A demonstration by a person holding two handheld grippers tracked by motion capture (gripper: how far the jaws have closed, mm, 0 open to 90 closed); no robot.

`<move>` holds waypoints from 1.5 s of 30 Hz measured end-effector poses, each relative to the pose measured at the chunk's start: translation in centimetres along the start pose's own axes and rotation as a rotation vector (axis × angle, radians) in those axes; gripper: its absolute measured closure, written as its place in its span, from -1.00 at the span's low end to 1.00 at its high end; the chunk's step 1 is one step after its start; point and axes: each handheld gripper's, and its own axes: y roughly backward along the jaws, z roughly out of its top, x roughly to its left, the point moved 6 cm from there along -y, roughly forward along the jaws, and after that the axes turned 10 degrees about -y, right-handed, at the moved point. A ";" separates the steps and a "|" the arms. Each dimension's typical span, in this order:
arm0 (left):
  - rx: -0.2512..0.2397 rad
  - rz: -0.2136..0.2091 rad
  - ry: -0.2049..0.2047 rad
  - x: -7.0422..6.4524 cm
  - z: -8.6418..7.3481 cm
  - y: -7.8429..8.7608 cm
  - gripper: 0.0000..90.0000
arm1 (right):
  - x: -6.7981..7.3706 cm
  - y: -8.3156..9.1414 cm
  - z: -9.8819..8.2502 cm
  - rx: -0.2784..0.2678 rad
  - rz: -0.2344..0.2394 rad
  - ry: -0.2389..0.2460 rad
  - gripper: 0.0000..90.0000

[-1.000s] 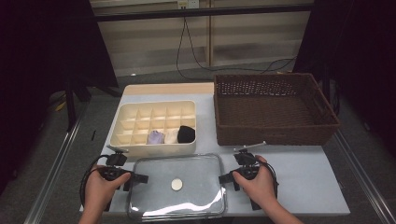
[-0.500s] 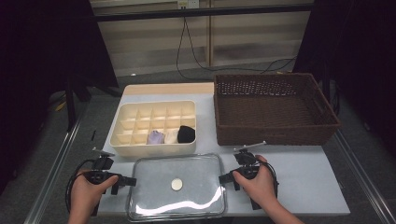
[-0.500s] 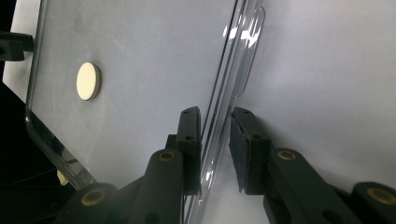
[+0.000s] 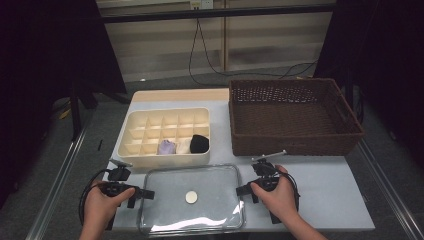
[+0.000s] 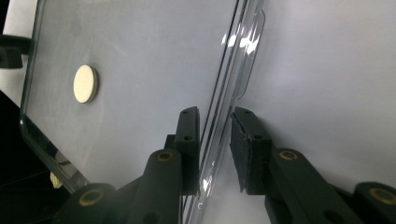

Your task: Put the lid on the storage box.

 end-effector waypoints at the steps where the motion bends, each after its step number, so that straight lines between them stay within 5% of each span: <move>1: 0.000 0.000 0.000 0.0 0.0 0.0 -0.10 | -0.1 0.1 0.0 -0.001 -0.004 -0.003 0.63; 8: 0.028 0.010 0.009 -0.5 0.4 -0.5 -0.08 | -0.7 0.5 0.1 -0.005 -0.013 -0.002 0.60; 30: 0.003 -0.018 0.033 0.0 0.1 -0.5 -0.02 | -0.4 0.1 0.1 -0.001 0.003 -0.012 0.61; 37: -0.007 -0.019 0.030 0.2 0.0 -0.4 0.07 | -0.3 0.1 0.1 -0.006 0.007 -0.006 0.59; 45: 0.006 0.004 0.020 0.6 -0.1 -0.2 0.43 | -0.4 0.1 0.1 -0.008 0.029 -0.021 0.58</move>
